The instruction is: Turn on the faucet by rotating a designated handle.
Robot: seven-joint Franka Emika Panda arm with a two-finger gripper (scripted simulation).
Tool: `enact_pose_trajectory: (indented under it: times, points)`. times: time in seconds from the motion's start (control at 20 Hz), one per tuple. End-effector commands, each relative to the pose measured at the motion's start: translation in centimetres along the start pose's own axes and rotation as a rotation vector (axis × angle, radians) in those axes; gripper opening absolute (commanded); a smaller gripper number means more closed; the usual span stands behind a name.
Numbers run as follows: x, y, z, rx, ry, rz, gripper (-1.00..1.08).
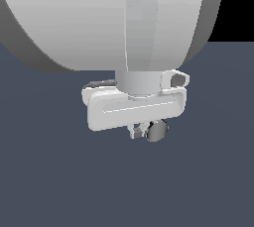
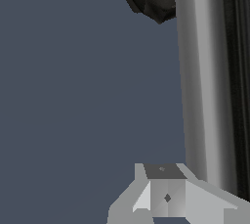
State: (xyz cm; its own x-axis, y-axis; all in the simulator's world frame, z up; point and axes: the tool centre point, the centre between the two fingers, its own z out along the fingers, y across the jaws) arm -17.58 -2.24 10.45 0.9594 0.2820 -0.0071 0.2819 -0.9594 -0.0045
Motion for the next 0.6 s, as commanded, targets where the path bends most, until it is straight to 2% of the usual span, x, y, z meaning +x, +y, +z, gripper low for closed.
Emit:
enact_pose_trajectory:
  times: [0.0, 0.55]
  points:
    - [0.8, 1.6, 0.2, -0.005, 0.007, 0.001, -1.00]
    - [1.1, 6.3, 0.2, -0.005, 0.007, 0.001, -1.00]
